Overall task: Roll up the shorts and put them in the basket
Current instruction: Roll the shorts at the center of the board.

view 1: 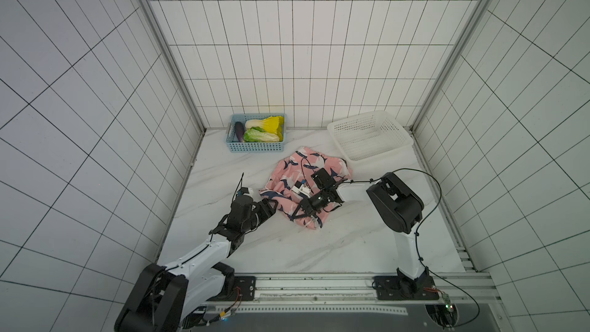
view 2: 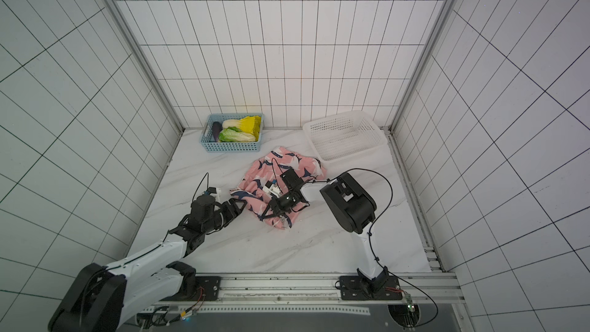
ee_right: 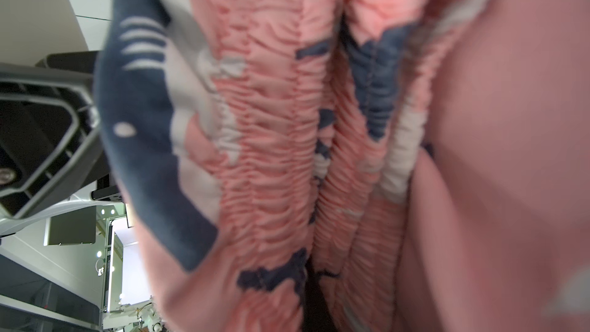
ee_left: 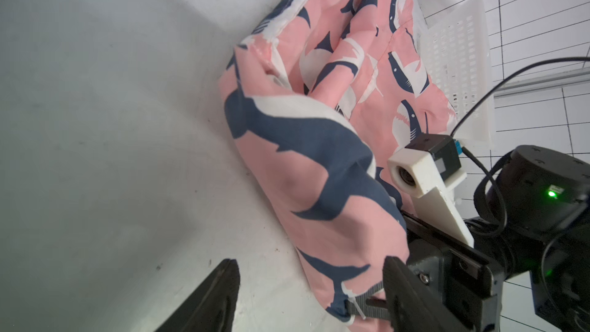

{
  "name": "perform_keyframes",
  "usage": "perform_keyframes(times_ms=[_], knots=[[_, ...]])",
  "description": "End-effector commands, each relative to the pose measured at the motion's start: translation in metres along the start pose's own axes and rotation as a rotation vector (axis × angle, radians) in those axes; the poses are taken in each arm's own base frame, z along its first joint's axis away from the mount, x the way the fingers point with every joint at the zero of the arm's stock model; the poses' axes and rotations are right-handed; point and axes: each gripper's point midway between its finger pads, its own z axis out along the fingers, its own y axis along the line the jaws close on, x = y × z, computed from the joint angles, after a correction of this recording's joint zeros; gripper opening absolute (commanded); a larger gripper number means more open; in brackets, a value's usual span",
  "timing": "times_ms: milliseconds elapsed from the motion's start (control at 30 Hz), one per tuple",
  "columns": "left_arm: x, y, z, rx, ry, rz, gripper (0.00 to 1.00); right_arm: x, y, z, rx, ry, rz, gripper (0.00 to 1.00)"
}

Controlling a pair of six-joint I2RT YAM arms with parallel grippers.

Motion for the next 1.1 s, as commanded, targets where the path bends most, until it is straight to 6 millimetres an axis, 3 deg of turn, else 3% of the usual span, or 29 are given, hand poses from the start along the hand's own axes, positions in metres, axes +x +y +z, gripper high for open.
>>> perform_keyframes(times_ms=[0,233,467,533,667,767,900,1067], knots=[[-0.022,-0.02,0.012,0.062,-0.075,0.055,0.75,0.008,-0.013,0.002,-0.008,0.009,0.052,0.0],[-0.03,-0.025,0.042,0.052,-0.062,0.056,0.74,0.008,-0.017,0.002,-0.009,0.004,0.063,0.0],[-0.028,-0.009,0.068,-0.015,-0.026,0.025,0.69,0.008,-0.019,0.002,-0.02,0.009,0.069,0.0],[-0.026,-0.008,0.075,-0.012,-0.009,0.008,0.58,0.009,-0.02,0.003,-0.02,0.011,0.071,0.0],[-0.022,-0.002,0.084,-0.028,0.022,-0.02,0.17,0.009,-0.022,0.0,-0.004,0.004,0.072,0.0],[-0.026,-0.003,0.081,-0.03,0.011,-0.023,0.0,0.008,-0.023,-0.006,0.041,-0.01,0.069,0.1],[-0.035,-0.007,0.07,-0.065,-0.012,0.009,0.0,0.011,-0.024,-0.024,0.159,-0.039,0.033,0.35],[-0.043,-0.01,0.058,-0.131,-0.014,0.068,0.0,0.033,-0.031,-0.05,0.352,-0.022,-0.012,0.43]])
